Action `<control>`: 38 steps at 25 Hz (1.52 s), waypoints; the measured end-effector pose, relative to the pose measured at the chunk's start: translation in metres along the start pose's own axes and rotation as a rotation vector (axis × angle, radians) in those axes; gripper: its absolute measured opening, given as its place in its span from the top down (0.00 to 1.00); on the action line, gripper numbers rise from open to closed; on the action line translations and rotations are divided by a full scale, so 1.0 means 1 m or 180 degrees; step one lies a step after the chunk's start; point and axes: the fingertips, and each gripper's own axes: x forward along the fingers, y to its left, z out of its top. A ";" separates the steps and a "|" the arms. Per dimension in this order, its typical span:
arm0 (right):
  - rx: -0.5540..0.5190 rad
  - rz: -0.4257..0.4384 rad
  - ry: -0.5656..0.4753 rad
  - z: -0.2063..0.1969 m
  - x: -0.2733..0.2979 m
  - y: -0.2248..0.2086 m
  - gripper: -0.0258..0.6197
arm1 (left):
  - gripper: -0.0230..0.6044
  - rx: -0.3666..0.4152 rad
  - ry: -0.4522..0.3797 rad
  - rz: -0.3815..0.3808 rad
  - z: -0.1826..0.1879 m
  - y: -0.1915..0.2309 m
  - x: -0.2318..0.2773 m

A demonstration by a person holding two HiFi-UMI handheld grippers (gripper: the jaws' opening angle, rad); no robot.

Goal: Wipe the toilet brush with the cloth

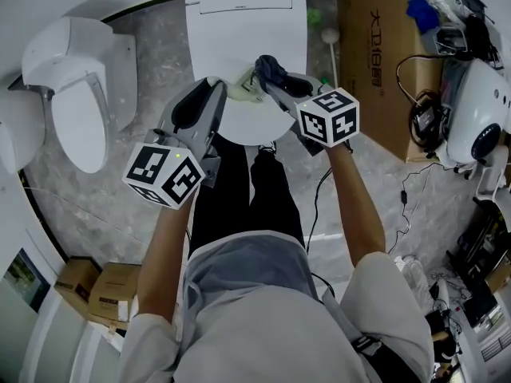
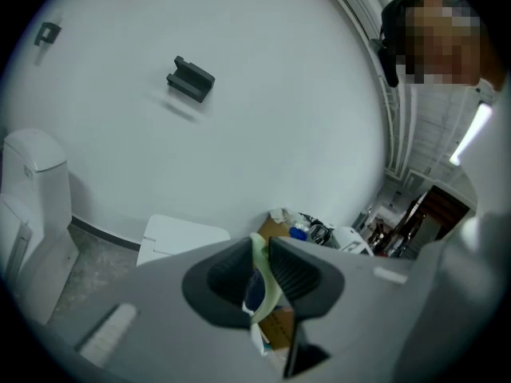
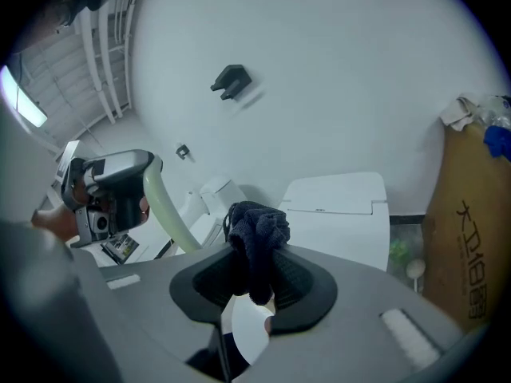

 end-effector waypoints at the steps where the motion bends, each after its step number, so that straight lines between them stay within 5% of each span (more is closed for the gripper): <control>1: -0.0016 0.0040 0.0036 -0.002 0.006 -0.002 0.82 | 0.96 0.0000 0.0000 -0.0004 0.000 0.001 -0.001; 7: -0.0059 0.0266 0.0097 -0.004 0.037 -0.018 0.82 | 0.96 -0.0023 -0.0029 -0.0027 -0.001 0.001 -0.001; 20: -0.0264 0.0826 0.0962 -0.049 0.115 -0.015 0.82 | 0.96 -0.0104 -0.0062 -0.0043 -0.006 0.006 -0.009; 28: -0.0233 0.1239 0.1176 -0.060 0.131 -0.001 0.82 | 0.96 -0.0129 -0.0084 -0.0055 -0.008 0.007 -0.009; 38: -0.0127 0.1158 0.1271 -0.065 0.137 -0.016 0.82 | 0.96 -0.0187 -0.0097 -0.0048 -0.009 0.009 -0.008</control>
